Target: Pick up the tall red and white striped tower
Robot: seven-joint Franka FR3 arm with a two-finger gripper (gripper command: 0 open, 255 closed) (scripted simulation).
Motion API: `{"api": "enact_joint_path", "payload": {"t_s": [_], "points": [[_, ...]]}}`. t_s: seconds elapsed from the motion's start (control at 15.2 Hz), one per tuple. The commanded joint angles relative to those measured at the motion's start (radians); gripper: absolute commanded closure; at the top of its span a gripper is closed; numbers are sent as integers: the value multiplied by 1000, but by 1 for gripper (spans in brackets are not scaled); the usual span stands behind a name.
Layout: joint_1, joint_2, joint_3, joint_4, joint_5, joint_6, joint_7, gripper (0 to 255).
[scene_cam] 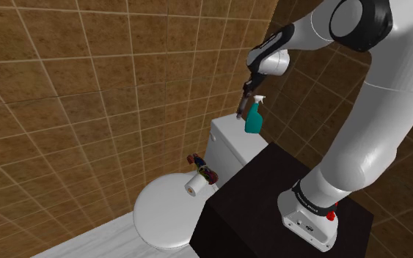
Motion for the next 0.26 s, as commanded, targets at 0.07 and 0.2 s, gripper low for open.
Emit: {"api": "enact_joint_path", "payload": {"t_s": [0.07,0.2], "points": [[12,-33,-15,4,-26,-35,19,255],[12,-35,-16,4,-27,-37,20,255]]}}
